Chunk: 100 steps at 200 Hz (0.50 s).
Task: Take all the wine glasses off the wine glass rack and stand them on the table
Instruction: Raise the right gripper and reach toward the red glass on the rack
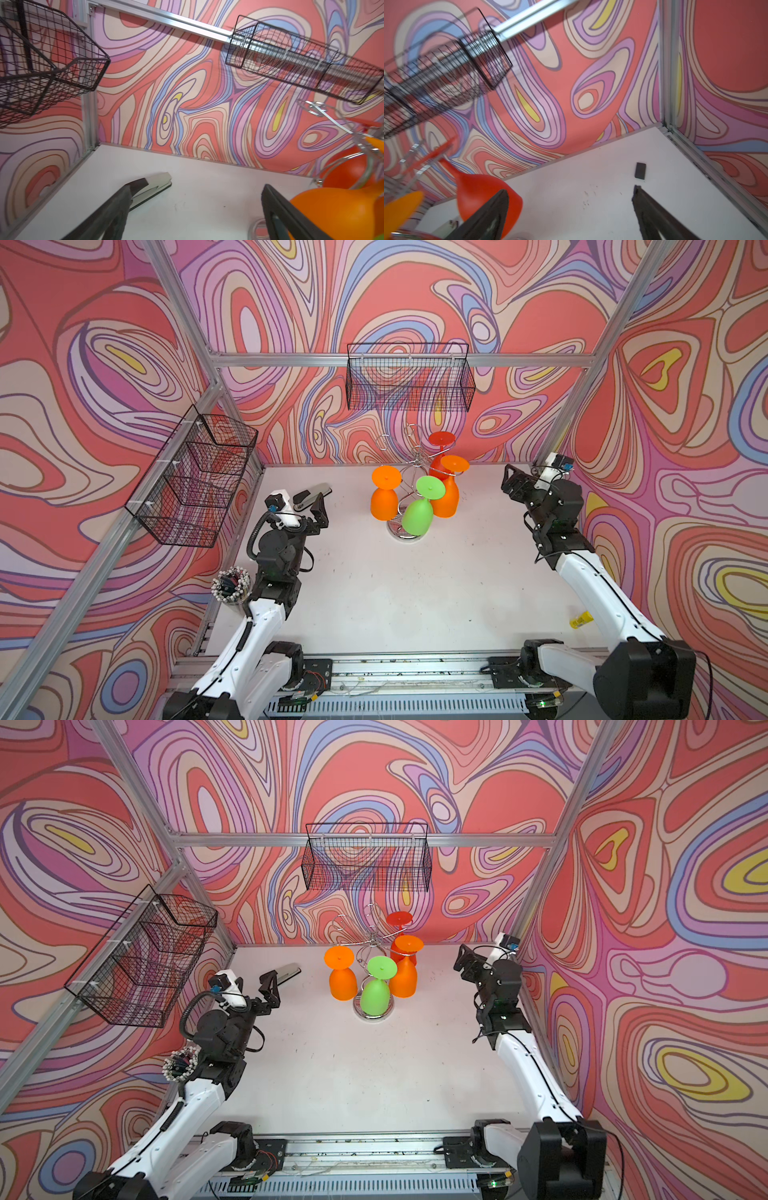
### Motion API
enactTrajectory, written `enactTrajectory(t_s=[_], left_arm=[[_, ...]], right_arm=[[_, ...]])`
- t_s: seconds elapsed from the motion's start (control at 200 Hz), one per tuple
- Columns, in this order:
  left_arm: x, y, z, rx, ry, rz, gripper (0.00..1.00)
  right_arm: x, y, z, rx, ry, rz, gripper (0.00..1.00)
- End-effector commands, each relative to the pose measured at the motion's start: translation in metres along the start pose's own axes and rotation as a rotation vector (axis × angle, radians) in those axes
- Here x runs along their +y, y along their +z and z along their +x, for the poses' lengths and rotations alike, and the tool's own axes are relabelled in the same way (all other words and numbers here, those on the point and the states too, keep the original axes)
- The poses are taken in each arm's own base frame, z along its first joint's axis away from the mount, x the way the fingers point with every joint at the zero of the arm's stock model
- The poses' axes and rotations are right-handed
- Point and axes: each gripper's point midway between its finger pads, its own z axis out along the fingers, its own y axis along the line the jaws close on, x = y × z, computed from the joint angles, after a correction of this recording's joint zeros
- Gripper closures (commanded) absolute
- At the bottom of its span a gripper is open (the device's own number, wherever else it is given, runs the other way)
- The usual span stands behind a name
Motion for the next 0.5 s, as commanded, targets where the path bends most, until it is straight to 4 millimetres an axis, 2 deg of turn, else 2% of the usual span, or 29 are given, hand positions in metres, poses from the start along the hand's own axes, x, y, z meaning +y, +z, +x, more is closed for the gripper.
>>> enactTrajectory(t_s=[0.0,0.09,0.165,0.316,0.496], left_arm=[[-0.029,-0.004,-0.007,0.051,-0.152,0.14,0.03],[-0.041,-0.009,-0.009,0.073,-0.216,0.201,0.03],[-0.053,-0.012,-0.009,0.1,-0.257,0.268,0.04],[-0.067,-0.019,-0.007,0.13,-0.288,0.347,0.03],[-0.066,-0.02,-0.007,0.128,-0.277,0.345,0.03]], right_arm=[[0.027,-0.006,-0.015,0.059,0.13,-0.087,0.01],[0.047,-0.003,-0.037,0.064,0.201,-0.162,0.02],[0.062,0.007,-0.046,0.104,0.274,-0.237,0.02],[0.087,0.035,-0.041,0.23,0.415,-0.393,0.05],[0.103,0.062,-0.03,0.329,0.54,-0.508,0.12]])
